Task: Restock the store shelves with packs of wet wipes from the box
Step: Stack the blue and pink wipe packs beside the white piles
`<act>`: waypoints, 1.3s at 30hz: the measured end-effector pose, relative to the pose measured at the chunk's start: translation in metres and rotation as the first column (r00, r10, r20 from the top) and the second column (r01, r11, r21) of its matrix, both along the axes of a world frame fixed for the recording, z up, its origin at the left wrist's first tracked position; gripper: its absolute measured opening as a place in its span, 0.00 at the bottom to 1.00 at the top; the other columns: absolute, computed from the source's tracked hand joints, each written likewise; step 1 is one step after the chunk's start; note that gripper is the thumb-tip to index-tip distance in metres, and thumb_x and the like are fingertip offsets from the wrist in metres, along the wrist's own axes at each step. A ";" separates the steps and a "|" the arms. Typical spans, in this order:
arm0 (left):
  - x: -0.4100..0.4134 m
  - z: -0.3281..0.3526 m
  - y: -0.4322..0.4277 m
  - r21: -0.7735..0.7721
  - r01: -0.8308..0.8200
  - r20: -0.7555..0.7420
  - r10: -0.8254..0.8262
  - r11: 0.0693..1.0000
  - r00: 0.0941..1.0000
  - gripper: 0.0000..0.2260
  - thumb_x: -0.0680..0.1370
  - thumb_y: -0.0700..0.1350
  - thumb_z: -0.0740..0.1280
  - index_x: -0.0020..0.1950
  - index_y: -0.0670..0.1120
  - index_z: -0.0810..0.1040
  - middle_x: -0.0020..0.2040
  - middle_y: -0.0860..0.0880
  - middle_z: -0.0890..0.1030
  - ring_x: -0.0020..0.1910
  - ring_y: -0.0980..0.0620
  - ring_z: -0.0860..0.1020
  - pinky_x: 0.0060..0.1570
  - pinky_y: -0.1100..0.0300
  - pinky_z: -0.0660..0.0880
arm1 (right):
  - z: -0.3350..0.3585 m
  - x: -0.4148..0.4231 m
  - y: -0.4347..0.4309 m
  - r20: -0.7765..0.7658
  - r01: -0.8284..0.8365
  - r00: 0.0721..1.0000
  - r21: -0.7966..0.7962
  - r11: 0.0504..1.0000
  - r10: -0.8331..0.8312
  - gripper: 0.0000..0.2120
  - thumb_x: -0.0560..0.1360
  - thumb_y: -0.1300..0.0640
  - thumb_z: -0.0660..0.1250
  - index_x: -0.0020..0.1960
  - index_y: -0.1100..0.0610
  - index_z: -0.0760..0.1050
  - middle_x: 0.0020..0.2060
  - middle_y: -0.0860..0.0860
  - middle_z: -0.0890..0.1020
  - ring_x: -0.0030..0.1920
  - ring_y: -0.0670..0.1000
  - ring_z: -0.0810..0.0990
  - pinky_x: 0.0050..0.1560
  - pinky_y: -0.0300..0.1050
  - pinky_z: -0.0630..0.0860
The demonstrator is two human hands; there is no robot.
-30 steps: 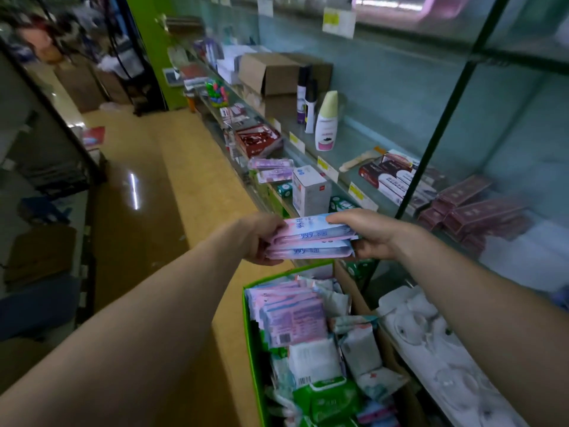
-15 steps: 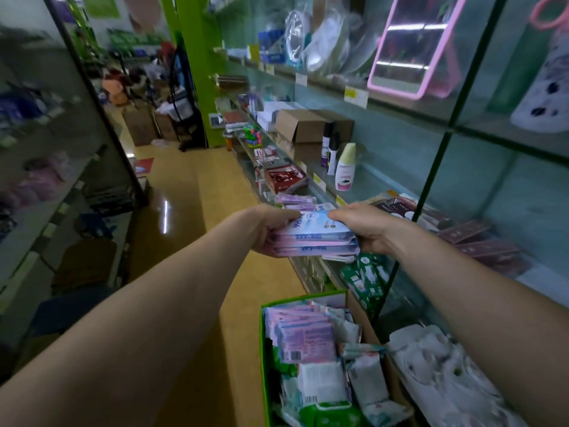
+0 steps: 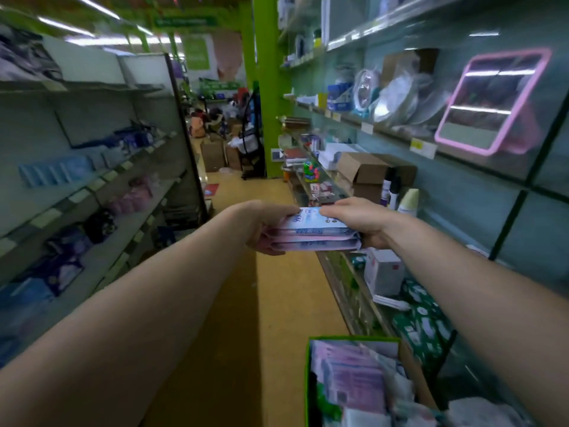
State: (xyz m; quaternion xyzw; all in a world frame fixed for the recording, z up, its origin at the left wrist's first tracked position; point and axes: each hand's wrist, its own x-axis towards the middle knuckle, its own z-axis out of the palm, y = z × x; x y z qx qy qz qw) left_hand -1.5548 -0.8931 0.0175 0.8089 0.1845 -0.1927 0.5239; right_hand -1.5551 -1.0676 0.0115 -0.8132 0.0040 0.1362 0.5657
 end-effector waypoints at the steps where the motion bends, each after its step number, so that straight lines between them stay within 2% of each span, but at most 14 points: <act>1: -0.001 0.006 0.017 -0.009 -0.023 0.018 0.023 1.000 1.000 0.19 0.75 0.59 0.68 0.52 0.44 0.75 0.47 0.45 0.80 0.35 0.51 0.78 0.37 0.53 0.80 | 0.007 0.002 0.016 0.003 -0.033 0.999 0.001 0.999 0.033 0.23 0.78 0.50 0.66 0.67 0.62 0.68 0.51 0.58 0.80 0.37 0.53 0.80 0.27 0.40 0.75; 4: -0.006 0.022 0.052 -0.003 -0.079 0.063 0.079 0.997 0.995 0.20 0.75 0.58 0.70 0.58 0.44 0.76 0.55 0.44 0.81 0.38 0.49 0.79 0.42 0.52 0.80 | 0.021 0.008 0.052 0.021 -0.095 0.995 0.007 0.995 0.095 0.20 0.77 0.50 0.67 0.62 0.62 0.71 0.49 0.58 0.80 0.37 0.53 0.80 0.28 0.41 0.75; 7: -0.019 0.041 0.101 0.002 -0.158 0.101 0.157 0.988 0.983 0.21 0.75 0.57 0.70 0.60 0.43 0.76 0.51 0.44 0.82 0.38 0.49 0.80 0.47 0.53 0.80 | 0.036 0.012 0.103 0.048 -0.157 0.986 0.003 0.988 0.157 0.18 0.76 0.49 0.68 0.59 0.60 0.74 0.49 0.57 0.82 0.39 0.54 0.81 0.32 0.42 0.76; 9: -0.030 0.053 0.137 0.001 -0.214 0.110 0.212 0.977 0.971 0.22 0.75 0.57 0.69 0.62 0.43 0.75 0.53 0.44 0.82 0.42 0.48 0.81 0.51 0.53 0.80 | 0.049 0.011 0.141 0.060 -0.217 0.974 0.003 0.976 0.217 0.18 0.76 0.48 0.68 0.60 0.60 0.75 0.50 0.58 0.82 0.41 0.55 0.81 0.35 0.45 0.76; 11: -0.040 0.066 0.173 0.003 -0.267 0.126 0.264 0.964 0.956 0.24 0.75 0.57 0.70 0.63 0.43 0.74 0.54 0.43 0.82 0.46 0.48 0.82 0.51 0.53 0.80 | 0.062 0.007 0.178 0.067 -0.271 0.960 0.008 0.962 0.270 0.17 0.77 0.49 0.67 0.59 0.60 0.75 0.48 0.57 0.82 0.39 0.54 0.81 0.33 0.44 0.75; 14: -0.055 0.086 0.226 0.002 -0.338 0.148 0.334 0.941 0.931 0.24 0.74 0.56 0.72 0.62 0.42 0.74 0.51 0.42 0.81 0.44 0.48 0.83 0.47 0.55 0.81 | 0.080 0.000 0.230 0.067 -0.328 0.943 0.003 0.945 0.327 0.17 0.78 0.48 0.66 0.58 0.60 0.75 0.45 0.56 0.82 0.36 0.51 0.80 0.28 0.40 0.74; 16: -0.069 0.098 0.262 -0.001 -0.366 0.156 0.361 0.931 0.919 0.25 0.73 0.55 0.72 0.63 0.42 0.72 0.56 0.42 0.79 0.49 0.48 0.82 0.51 0.54 0.80 | 0.091 -0.006 0.264 0.082 -0.367 0.927 -0.008 0.930 0.367 0.18 0.77 0.47 0.65 0.59 0.59 0.75 0.46 0.56 0.82 0.36 0.51 0.81 0.27 0.39 0.74; 18: -0.084 0.108 0.295 -0.005 -0.390 0.165 0.386 0.921 0.908 0.27 0.71 0.53 0.73 0.64 0.41 0.72 0.60 0.42 0.77 0.49 0.47 0.82 0.47 0.53 0.81 | 0.102 -0.016 0.297 0.102 -0.411 0.906 -0.017 0.911 0.411 0.18 0.77 0.47 0.65 0.60 0.59 0.76 0.45 0.55 0.82 0.35 0.51 0.80 0.26 0.38 0.74; 20: -0.102 0.120 0.327 -0.030 -0.418 0.171 0.417 0.908 0.893 0.25 0.72 0.51 0.72 0.64 0.40 0.71 0.59 0.41 0.77 0.41 0.47 0.83 0.33 0.56 0.81 | 0.114 -0.029 0.330 0.127 -0.448 0.886 -0.011 0.894 0.446 0.17 0.78 0.47 0.64 0.59 0.59 0.76 0.43 0.54 0.80 0.33 0.50 0.80 0.25 0.38 0.74; 21: -0.112 0.127 0.341 -0.038 -0.430 0.176 0.430 0.902 0.886 0.24 0.73 0.50 0.72 0.64 0.40 0.71 0.58 0.41 0.78 0.36 0.47 0.83 0.30 0.57 0.79 | 0.120 -0.035 0.346 0.143 -0.461 0.877 -0.013 0.887 0.458 0.17 0.78 0.47 0.64 0.59 0.58 0.76 0.43 0.54 0.80 0.33 0.50 0.80 0.26 0.38 0.74; 28: -0.172 0.173 0.436 -0.042 -0.572 0.279 0.560 0.819 0.780 0.23 0.74 0.50 0.71 0.66 0.43 0.71 0.64 0.43 0.75 0.35 0.47 0.81 0.29 0.59 0.79 | 0.167 -0.078 0.448 0.240 -0.570 0.786 -0.076 0.818 0.570 0.13 0.78 0.46 0.63 0.49 0.57 0.73 0.40 0.54 0.76 0.31 0.49 0.76 0.22 0.35 0.71; 33: -0.217 0.203 0.484 -0.020 -0.658 0.348 0.622 0.753 0.701 0.21 0.75 0.50 0.71 0.65 0.42 0.72 0.63 0.43 0.75 0.39 0.47 0.80 0.27 0.58 0.78 | 0.198 -0.099 0.513 0.283 -0.653 0.703 -0.106 0.750 0.653 0.14 0.78 0.44 0.63 0.50 0.56 0.72 0.38 0.53 0.76 0.29 0.47 0.78 0.23 0.36 0.74; 35: -0.235 0.214 0.500 -0.015 -0.682 0.367 0.639 0.731 0.676 0.17 0.76 0.50 0.69 0.59 0.42 0.74 0.59 0.43 0.77 0.39 0.48 0.79 0.29 0.57 0.80 | 0.210 -0.107 0.536 0.303 -0.695 0.661 -0.097 0.712 0.686 0.14 0.78 0.45 0.64 0.50 0.56 0.73 0.37 0.53 0.76 0.27 0.47 0.78 0.23 0.36 0.74; 39: -0.272 0.238 0.525 -0.060 -0.743 0.369 0.707 0.666 0.604 0.14 0.76 0.45 0.68 0.56 0.41 0.71 0.55 0.40 0.75 0.40 0.46 0.80 0.30 0.54 0.81 | 0.228 -0.118 0.583 0.349 -0.766 0.566 -0.111 0.633 0.747 0.15 0.77 0.44 0.64 0.54 0.55 0.75 0.40 0.53 0.78 0.32 0.47 0.78 0.25 0.37 0.75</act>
